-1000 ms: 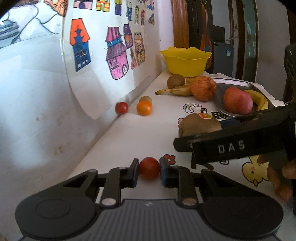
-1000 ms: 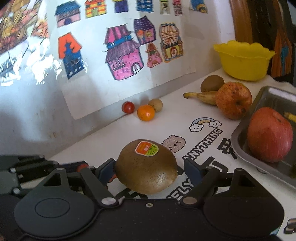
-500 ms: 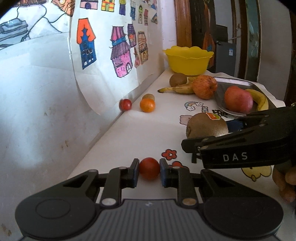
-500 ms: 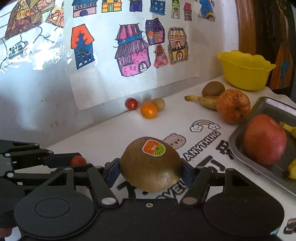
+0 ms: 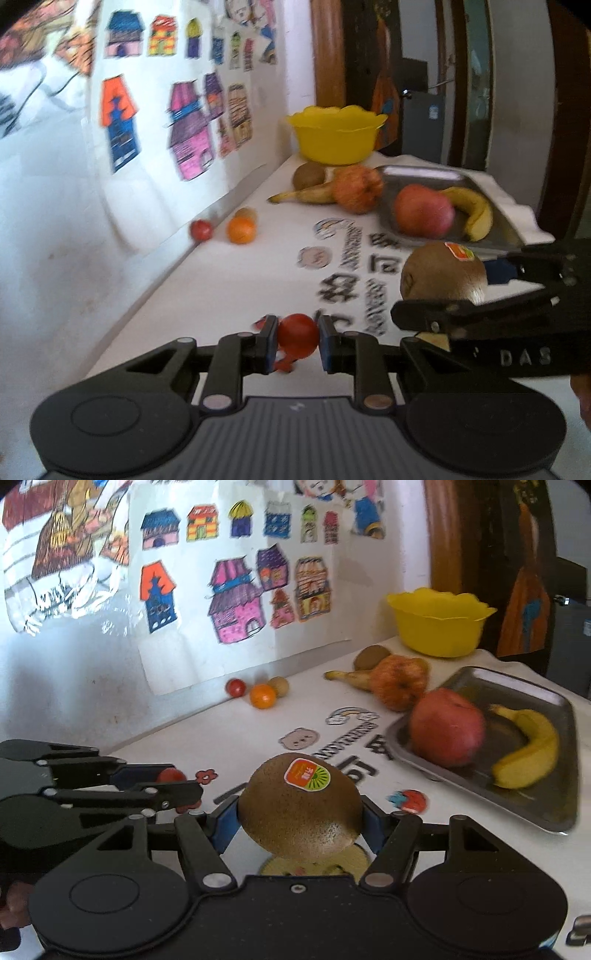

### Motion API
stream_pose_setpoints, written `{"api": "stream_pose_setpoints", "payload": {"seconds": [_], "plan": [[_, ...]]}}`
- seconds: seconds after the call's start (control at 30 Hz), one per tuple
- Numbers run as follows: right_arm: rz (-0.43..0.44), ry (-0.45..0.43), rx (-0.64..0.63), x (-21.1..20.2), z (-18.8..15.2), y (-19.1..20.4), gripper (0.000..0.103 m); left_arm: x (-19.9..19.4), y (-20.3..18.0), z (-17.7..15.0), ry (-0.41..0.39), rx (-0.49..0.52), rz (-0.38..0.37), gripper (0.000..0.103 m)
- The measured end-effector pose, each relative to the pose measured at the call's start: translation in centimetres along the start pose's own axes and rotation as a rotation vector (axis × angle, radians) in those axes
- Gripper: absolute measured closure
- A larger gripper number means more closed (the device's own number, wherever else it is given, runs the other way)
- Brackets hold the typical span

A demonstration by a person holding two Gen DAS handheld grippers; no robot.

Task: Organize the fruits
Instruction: 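Carry the cherry tomato and kiwi over the metal tray with both grippers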

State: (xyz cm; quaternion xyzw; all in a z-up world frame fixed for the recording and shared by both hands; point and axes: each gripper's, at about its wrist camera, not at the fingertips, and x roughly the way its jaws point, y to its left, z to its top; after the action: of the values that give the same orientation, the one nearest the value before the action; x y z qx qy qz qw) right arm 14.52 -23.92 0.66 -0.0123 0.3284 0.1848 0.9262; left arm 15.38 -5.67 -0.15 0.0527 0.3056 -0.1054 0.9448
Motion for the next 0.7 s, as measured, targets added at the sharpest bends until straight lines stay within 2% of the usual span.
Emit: {"api": "stream_pose_setpoints", "payload": {"seconds": [0.2, 0.47, 0.7], "plan": [[-0.061, -0.046, 0.053, -3.1, -0.3, -3.1, 0.035, 1.0, -2.5, 2.2, -0.024, -0.011, -0.136, 0.078], [-0.154, -0.092, 0.096, -5.7, -0.7, -7.7, 0.035, 2.4, -5.6, 4.2, -0.057, 0.021, -0.152, 0.078], [-0.205, -0.127, 0.119, -6.1, -0.6, -11.2, 0.035, 3.7, -7.9, 6.6, -0.100, 0.020, -0.170, 0.078]]}}
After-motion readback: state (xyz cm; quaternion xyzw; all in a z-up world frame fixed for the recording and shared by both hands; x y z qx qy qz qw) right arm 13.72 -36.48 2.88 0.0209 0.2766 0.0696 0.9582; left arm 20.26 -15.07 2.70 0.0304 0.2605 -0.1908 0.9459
